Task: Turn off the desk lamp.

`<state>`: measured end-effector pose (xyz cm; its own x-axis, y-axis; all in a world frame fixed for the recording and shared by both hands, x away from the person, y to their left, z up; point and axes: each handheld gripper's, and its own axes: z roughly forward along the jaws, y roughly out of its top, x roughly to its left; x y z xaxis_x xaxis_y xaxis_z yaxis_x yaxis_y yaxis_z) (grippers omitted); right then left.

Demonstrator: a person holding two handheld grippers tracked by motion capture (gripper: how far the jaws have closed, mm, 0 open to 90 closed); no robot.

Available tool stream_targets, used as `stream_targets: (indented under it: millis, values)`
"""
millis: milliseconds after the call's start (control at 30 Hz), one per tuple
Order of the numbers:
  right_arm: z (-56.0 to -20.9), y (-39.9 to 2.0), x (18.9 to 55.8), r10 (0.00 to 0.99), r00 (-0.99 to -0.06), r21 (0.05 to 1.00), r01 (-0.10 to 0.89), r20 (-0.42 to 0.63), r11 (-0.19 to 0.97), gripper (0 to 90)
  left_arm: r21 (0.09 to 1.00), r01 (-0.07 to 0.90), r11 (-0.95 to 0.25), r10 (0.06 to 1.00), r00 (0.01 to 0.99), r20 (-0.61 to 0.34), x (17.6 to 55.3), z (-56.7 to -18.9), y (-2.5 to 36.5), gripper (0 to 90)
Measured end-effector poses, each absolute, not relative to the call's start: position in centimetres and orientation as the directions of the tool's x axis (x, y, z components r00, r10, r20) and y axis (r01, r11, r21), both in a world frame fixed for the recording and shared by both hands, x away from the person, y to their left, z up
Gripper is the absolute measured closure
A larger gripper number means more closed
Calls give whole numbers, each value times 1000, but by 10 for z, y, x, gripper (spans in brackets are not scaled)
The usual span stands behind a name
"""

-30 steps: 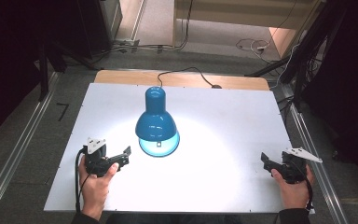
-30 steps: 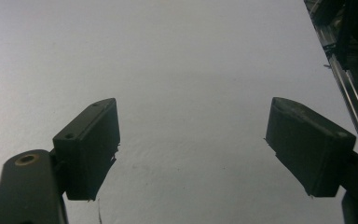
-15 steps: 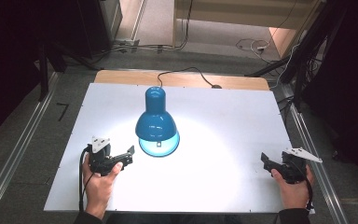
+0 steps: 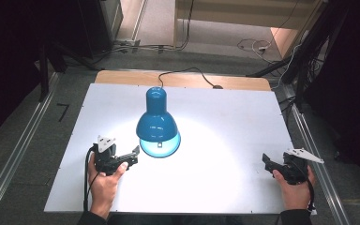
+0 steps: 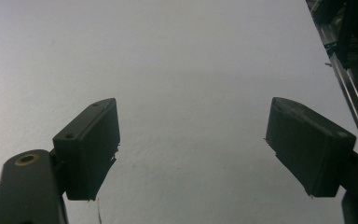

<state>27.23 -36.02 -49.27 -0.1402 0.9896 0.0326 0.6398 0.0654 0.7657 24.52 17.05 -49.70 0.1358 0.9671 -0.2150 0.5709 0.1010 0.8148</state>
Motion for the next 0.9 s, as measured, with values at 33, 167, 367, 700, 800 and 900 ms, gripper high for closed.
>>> stream_targets:
  millis: [33, 167, 367, 700, 800, 900]
  values:
    - [-493, -360, 272, 990, -140, 766, 640, 32, 65, 161, 813, 573, 100, 967, 137, -215, 246, -497, 170, 74]
    - [-493, -361, 272, 990, -140, 766, 640, 32, 65, 161, 814, 572, 100, 967, 138, -215, 247, -497, 168, 86]
    - [-493, -360, 272, 990, -141, 765, 640, 33, 66, 162, 815, 571, 99, 967, 139, -215, 249, -498, 165, 87]
    - [-493, -360, 272, 989, -142, 766, 640, 34, 66, 162, 817, 569, 93, 966, 147, -212, 251, -498, 158, 99]
    - [-493, -360, 272, 989, -143, 765, 640, 34, 66, 162, 819, 567, 89, 967, 148, -208, 252, -498, 156, 129]
    - [-493, -360, 272, 989, -143, 764, 641, 35, 66, 162, 823, 562, 83, 970, 144, -197, 252, -498, 154, 141]
